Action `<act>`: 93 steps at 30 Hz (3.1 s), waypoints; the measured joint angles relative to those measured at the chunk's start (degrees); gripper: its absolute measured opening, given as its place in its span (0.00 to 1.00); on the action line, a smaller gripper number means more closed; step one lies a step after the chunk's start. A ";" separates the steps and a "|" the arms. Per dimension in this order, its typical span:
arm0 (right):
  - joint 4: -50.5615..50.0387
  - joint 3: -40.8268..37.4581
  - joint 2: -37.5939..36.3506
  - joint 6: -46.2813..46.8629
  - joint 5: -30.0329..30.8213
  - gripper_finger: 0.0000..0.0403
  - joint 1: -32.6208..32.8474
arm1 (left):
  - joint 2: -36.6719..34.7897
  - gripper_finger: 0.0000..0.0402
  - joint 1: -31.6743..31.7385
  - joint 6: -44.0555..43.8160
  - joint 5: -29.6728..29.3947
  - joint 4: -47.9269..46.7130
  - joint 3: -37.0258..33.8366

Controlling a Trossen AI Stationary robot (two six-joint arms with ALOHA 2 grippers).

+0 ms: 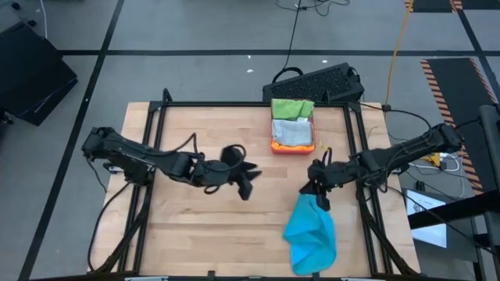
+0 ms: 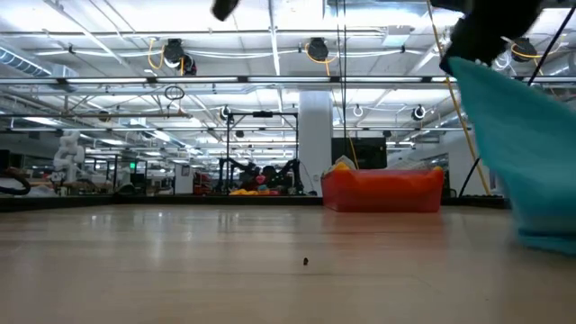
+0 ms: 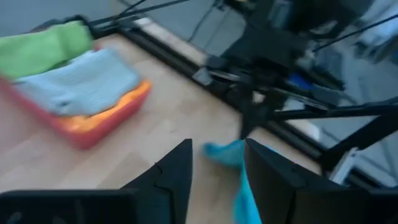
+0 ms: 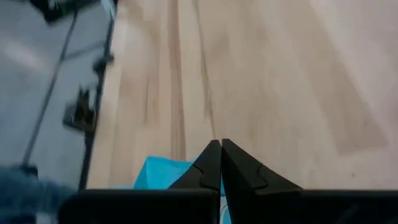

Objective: Fold microfiber towels
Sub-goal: Fold the blue microfiber cloth

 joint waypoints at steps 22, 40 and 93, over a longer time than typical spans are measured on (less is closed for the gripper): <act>0.12 8.81 0.07 -4.15 1.15 0.00 -16.90 | 19.11 0.57 6.90 -3.66 9.54 19.50 0.00; -3.30 11.10 -2.32 -7.89 -1.96 0.00 -18.29 | 17.69 0.01 13.69 2.02 19.69 23.80 0.03; 48.61 4.09 25.01 -22.21 -49.61 0.62 -31.94 | 13.47 0.01 9.13 26.58 37.82 -18.79 18.43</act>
